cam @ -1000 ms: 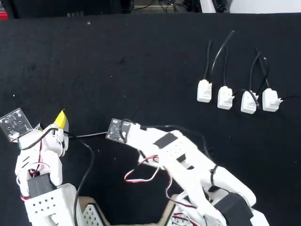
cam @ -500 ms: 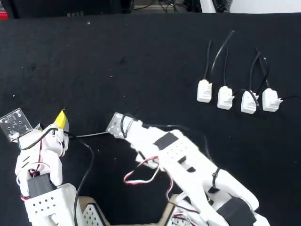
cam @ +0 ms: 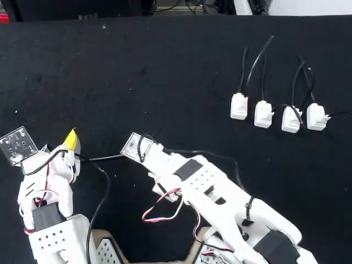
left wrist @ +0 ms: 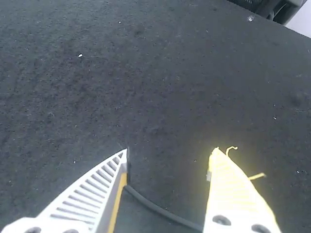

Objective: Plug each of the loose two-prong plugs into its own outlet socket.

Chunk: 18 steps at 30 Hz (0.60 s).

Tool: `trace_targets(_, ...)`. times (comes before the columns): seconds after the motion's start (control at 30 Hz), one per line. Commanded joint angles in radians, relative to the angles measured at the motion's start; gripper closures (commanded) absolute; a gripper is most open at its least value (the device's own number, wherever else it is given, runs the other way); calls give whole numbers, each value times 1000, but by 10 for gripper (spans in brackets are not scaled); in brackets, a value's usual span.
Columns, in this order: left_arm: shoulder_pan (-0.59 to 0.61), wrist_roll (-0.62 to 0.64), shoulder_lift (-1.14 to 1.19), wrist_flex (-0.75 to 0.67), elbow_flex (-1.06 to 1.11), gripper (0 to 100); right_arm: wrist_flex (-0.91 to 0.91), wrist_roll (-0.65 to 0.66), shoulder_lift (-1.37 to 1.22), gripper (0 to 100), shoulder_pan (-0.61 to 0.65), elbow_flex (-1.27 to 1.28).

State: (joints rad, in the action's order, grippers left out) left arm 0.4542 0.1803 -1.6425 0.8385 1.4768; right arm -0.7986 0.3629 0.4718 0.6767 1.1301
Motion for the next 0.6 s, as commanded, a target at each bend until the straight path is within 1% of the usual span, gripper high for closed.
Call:
trace_targets(0.0,-8,5,-11,3,-27,737,64,-6,-30,889,9,-10)
trace_targets(0.27,-8,5,-11,3,-27,737,2,3,-213,899,14,-160)
trace_targets(0.3,-8,5,-11,3,-27,737,-14,5,-223,926,11,-173)
trace_targets(0.33,-8,5,-11,3,-27,737,-26,5,-226,973,9,-182)
trace_targets(0.37,-8,5,-11,3,-27,737,-40,17,-222,992,8,-186)
trace_targets(0.4,-8,5,-11,3,-27,737,-61,37,-213,979,8,-188)
trace_targets(0.47,-8,6,-11,3,-27,737,-101,77,-173,987,6,-191)
trace_targets(0.57,-8,9,-11,3,-27,737,-167,92,-62,988,9,-191)
